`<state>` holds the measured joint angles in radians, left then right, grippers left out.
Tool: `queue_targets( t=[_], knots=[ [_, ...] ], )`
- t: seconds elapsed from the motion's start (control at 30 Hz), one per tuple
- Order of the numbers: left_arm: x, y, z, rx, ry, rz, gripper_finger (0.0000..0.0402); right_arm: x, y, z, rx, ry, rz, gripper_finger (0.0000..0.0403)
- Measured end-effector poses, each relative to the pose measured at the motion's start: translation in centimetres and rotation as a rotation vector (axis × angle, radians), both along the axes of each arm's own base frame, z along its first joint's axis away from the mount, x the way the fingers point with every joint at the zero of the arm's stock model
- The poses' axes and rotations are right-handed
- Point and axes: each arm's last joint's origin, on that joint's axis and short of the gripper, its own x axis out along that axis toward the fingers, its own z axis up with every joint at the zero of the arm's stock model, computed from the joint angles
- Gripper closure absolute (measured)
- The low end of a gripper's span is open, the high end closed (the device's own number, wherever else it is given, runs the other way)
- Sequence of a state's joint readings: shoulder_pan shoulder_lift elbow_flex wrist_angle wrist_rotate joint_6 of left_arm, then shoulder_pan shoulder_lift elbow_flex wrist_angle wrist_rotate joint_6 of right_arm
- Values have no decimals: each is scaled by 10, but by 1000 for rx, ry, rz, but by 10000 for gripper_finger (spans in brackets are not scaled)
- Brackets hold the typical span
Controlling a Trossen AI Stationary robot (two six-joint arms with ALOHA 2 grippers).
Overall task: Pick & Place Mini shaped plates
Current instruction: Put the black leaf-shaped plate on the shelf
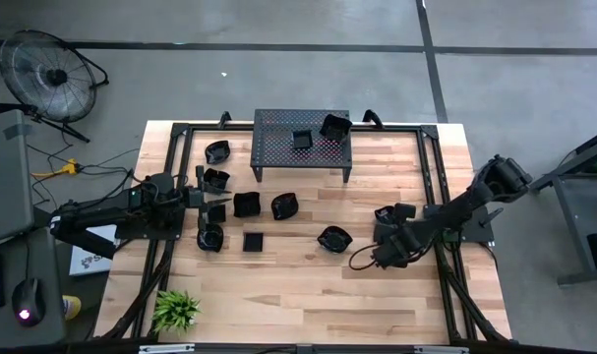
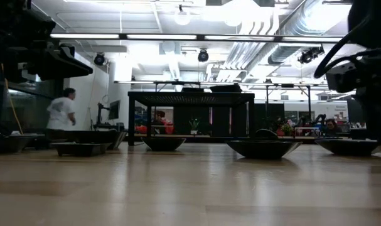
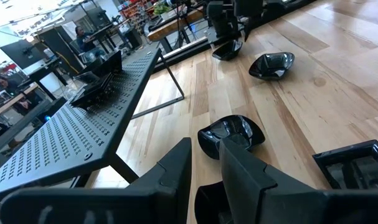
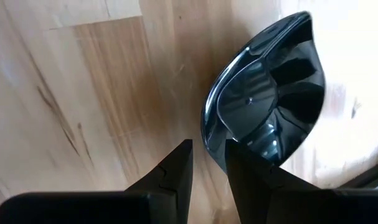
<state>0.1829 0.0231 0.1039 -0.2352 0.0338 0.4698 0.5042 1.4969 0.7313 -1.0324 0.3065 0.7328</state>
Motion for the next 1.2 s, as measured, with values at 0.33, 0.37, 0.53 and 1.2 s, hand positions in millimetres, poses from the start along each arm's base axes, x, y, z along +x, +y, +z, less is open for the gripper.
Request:
queue_targets(
  t=[0.33,0.37,0.53,1.2],
  knots=[
    [0,0,0,0,0,0,321,4,-1,-9,-24,37,-12,314],
    [0,0,0,0,0,0,321,4,-1,-10,-27,37,-11,314],
    [0,0,0,0,0,-1,321,4,-3,-9,-54,23,-6,314],
    [0,0,0,0,0,0,321,12,-13,-11,-31,15,-34,314]
  ],
)
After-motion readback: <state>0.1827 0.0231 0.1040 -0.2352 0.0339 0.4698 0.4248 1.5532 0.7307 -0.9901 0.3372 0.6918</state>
